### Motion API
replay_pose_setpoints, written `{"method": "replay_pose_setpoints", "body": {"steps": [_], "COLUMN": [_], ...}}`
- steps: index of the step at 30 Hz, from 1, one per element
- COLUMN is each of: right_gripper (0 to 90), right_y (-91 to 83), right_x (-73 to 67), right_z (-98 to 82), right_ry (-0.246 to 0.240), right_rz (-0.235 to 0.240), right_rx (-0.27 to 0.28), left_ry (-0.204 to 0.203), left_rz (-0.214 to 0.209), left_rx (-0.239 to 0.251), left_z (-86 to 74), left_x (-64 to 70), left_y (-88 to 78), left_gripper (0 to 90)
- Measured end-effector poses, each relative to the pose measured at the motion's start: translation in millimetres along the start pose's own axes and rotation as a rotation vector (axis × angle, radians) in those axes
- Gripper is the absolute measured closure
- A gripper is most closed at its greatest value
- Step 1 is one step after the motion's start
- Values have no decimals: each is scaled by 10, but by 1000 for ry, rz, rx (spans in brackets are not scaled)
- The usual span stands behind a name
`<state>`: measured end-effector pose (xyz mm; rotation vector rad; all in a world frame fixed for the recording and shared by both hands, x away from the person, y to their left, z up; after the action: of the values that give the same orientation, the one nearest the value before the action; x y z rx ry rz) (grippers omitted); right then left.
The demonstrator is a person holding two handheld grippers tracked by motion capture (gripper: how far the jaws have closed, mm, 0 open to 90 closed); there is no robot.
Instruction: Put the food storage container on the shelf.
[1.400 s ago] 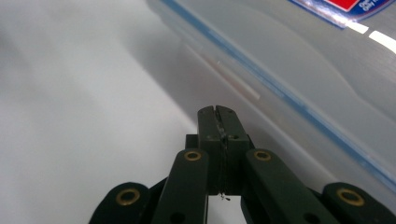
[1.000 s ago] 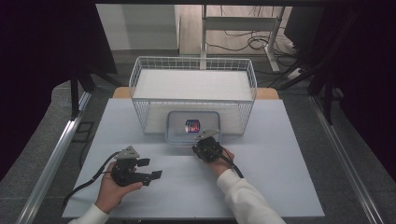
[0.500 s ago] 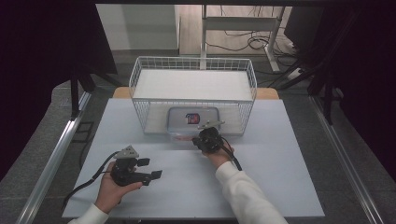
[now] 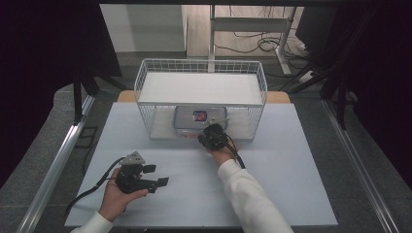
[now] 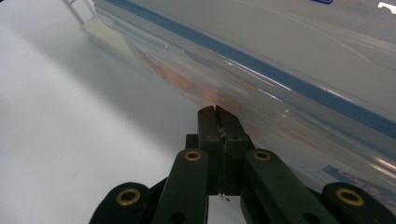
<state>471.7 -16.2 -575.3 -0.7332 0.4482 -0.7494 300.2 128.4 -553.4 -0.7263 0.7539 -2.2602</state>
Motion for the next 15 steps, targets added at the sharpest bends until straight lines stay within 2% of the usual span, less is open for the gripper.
{"method": "replay_pose_setpoints", "body": {"steps": [15], "right_gripper": [886], "right_y": [75], "right_x": [158], "right_z": [134], "right_ry": [39], "right_rz": [-53], "right_rx": [7], "left_ry": [1], "left_rz": [-12], "left_rx": [2], "left_z": [1], "left_x": [15], "left_y": [3], "left_gripper": [234]}}
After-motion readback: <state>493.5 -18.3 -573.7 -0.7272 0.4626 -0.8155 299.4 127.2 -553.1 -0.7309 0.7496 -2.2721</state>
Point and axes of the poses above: each handheld gripper's, and its own axes: y roughly forward along the jaws, z roughly out of its top, x roughly to its right, the point moved 10 cm from there along y, roughly forward along the jaws, and after that the axes turned 4 degrees about -x, right-handed, at the moved point
